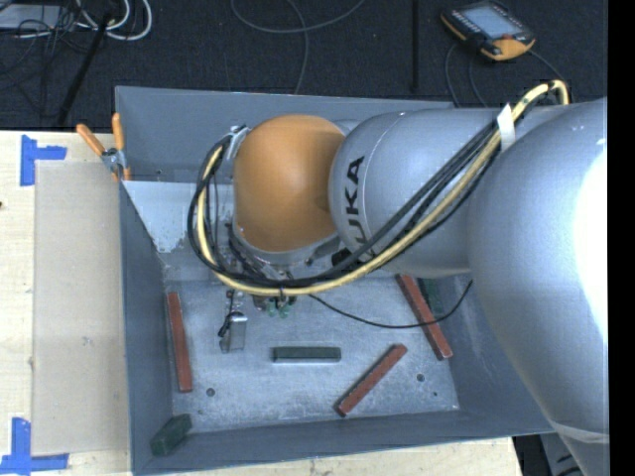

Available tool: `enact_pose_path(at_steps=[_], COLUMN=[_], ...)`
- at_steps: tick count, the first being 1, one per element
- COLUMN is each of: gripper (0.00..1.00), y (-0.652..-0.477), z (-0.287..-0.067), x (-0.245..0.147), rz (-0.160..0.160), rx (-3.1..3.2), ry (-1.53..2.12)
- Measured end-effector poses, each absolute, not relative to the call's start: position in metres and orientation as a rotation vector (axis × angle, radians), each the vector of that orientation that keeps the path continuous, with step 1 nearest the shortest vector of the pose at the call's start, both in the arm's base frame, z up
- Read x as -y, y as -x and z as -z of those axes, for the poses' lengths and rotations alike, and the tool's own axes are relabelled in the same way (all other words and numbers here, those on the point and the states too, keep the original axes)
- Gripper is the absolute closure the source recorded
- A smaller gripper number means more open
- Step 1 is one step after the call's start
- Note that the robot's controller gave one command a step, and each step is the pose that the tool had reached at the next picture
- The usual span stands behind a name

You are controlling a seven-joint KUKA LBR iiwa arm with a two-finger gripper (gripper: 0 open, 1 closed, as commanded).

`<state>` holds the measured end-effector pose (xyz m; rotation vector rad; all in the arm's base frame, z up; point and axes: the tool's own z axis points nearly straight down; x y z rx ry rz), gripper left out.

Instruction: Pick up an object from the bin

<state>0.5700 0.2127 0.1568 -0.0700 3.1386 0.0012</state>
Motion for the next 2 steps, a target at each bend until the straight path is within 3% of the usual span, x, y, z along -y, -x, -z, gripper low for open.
enact_pose_path(at_steps=[1,2], gripper=[0.00,0.00], y=[-0.582,-0.565], z=[-0.090,-0.088], x=[-0.211,-0.154], rz=[-0.002,0.002], rx=[-3.139,-3.142], ry=[0.035,-0.217])
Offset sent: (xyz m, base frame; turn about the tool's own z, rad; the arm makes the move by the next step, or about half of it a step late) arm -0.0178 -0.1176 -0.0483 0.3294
